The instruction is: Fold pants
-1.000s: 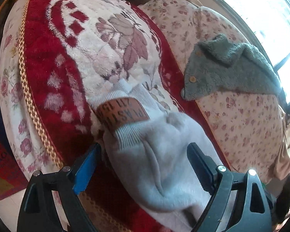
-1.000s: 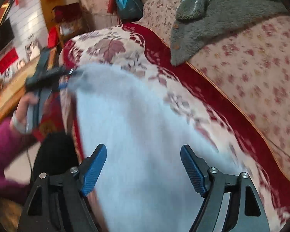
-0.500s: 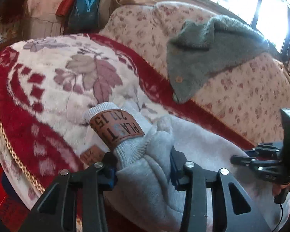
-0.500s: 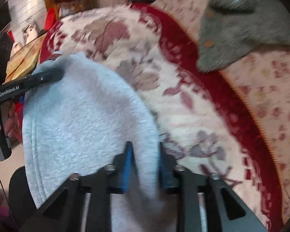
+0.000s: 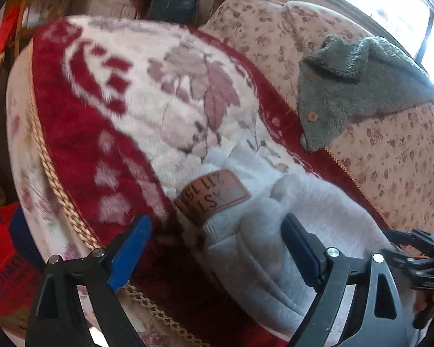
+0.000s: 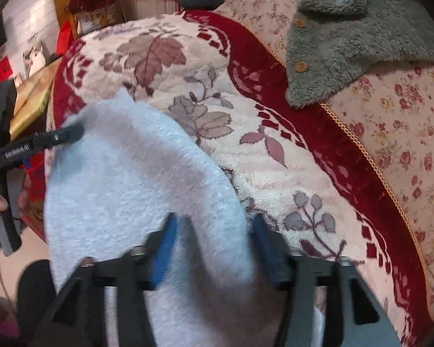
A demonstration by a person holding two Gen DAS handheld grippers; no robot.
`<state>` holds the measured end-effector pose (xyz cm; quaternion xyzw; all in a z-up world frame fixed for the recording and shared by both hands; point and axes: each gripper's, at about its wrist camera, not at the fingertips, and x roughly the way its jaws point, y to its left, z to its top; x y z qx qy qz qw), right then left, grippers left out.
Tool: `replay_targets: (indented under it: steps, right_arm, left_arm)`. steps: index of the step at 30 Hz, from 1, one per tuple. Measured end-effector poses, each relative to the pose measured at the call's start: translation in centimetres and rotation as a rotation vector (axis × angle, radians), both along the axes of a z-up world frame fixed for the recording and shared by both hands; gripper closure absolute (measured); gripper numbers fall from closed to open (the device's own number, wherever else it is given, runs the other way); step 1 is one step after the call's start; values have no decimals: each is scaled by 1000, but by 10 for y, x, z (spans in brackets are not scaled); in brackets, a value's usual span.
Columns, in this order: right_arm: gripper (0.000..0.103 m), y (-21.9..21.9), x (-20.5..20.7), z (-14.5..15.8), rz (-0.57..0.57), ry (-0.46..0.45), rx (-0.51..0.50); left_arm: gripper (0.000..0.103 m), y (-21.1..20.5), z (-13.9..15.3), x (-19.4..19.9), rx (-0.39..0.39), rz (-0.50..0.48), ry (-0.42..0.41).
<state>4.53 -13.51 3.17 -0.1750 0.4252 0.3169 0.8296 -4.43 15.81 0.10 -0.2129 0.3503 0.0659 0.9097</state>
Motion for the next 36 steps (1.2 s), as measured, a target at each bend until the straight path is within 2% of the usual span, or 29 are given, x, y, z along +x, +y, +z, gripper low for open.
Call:
replay_targets:
  steps: [3,7,10,15,19,24,29,33,36]
  right_arm:
    - [29,-16,-18,15,-6,13,55]
    - [28,-44,-42,15,-39,41,102]
    - [28,-78,-60,13,-103,27,102]
    - [27,-160,-93,28,-241,-26,122]
    - [22,-242,-122,48,-378,-58,158]
    - [18,-335,-153,56,-566,-96,60]
    - [15,-404,-169,43,-667,-74,-56]
    - [13,-444,-178,30,-730,-1,11]
    - [10,-468,-186,18,-759,63,134]
  left_arm:
    - [13,-5,19,-9,28,26,-49]
    - [11,-10,32,-13,-47,8,-68]
    - [11,-29,38,-11,-52,-39,-61]
    - [10,-89,49,-9,-46,-192,-75]
    - [9,-156,56,-1,-57,-368,-78]
    - [8,-242,59,15,-79,-591,-45]
    - [8,-327,59,27,-92,-795,7]
    - [8,-381,57,32,-53,-913,51]
    - [8,-409,57,33,-26,-975,73]
